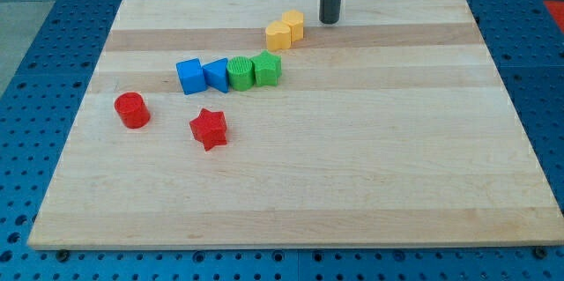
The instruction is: Push the yellow hexagon into the yellow heart
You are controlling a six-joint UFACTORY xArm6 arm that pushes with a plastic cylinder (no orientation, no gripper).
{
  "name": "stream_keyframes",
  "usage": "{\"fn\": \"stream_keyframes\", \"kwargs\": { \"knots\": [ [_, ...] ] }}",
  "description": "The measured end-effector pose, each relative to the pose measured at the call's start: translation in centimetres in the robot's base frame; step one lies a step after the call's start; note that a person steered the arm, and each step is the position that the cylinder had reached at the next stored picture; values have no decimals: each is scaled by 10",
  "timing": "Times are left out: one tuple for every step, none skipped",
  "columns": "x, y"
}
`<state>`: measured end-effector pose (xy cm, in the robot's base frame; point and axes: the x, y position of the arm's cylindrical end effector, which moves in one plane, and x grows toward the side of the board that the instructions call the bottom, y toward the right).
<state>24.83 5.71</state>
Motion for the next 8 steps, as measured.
{"fn": "stream_keyframes", "kwargs": {
  "knots": [
    [-1,0],
    [-19,-28],
    [-19,-42],
    [-19,-78],
    [-19,-94],
    [-18,-96],
    [10,-96],
    [4,-121]
  ]
}}
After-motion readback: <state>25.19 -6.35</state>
